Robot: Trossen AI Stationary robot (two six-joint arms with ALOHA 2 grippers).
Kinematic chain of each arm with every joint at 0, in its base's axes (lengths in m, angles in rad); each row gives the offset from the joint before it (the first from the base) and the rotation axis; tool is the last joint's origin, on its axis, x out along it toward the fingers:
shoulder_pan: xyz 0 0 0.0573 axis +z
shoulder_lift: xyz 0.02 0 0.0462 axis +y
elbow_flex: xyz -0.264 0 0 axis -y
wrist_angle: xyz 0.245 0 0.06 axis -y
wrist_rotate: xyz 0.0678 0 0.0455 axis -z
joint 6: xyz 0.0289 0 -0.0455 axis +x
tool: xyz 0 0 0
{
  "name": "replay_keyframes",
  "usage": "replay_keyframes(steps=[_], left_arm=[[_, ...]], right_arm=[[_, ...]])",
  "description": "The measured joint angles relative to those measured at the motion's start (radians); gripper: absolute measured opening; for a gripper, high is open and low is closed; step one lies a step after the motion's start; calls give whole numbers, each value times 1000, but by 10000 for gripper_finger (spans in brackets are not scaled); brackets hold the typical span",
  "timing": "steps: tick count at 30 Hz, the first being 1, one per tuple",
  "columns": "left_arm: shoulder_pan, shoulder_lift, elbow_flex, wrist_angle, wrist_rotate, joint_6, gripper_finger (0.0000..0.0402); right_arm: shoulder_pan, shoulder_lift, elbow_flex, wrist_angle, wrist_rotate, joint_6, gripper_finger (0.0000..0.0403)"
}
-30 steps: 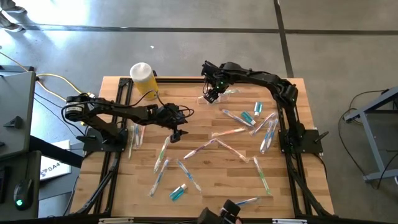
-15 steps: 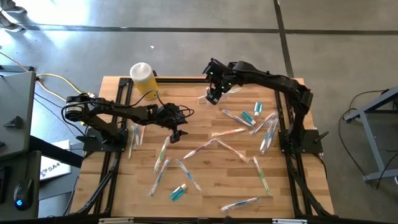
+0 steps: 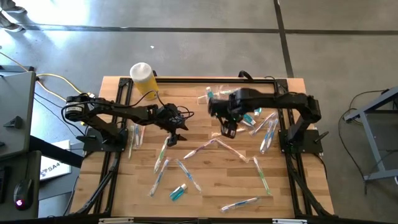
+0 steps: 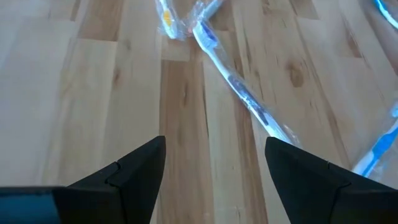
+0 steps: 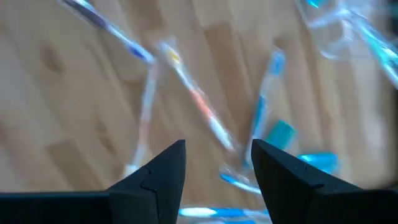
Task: Pick & Place toothbrushing station
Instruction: Put the blue toothbrush into the transparent organizer
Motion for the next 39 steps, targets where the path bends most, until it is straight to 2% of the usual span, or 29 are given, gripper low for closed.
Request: replay_keyframes(steps=[4, 9, 17, 24, 27, 32, 36, 39], left_arm=[[-14, 0, 0, -5, 1, -4, 269], [-28, 0, 0, -9, 2, -2, 269], [-31, 0, 0, -13, 2, 3, 269], [-31, -1, 0, -7, -1, 10, 269], [-32, -1, 0, -1, -1, 11, 269], [-31, -1, 0, 1, -1, 11, 269], [-31, -1, 0, 0, -2, 0, 269], [-31, -1, 0, -5, -2, -20, 269]], right_arm=[[39, -17, -84, -23, 55, 20, 176], [35, -103, -255, 59, 103, 11, 176], [-4, -291, -664, 553, 91, -20, 176], [-86, -321, -942, 995, 86, -110, 176], [-134, -297, -988, 1119, 82, -129, 176], [-204, -254, -993, 1168, 87, -119, 176], [-250, -209, -993, 1205, -22, -97, 176], [-269, -161, -993, 1231, -44, -96, 176]])
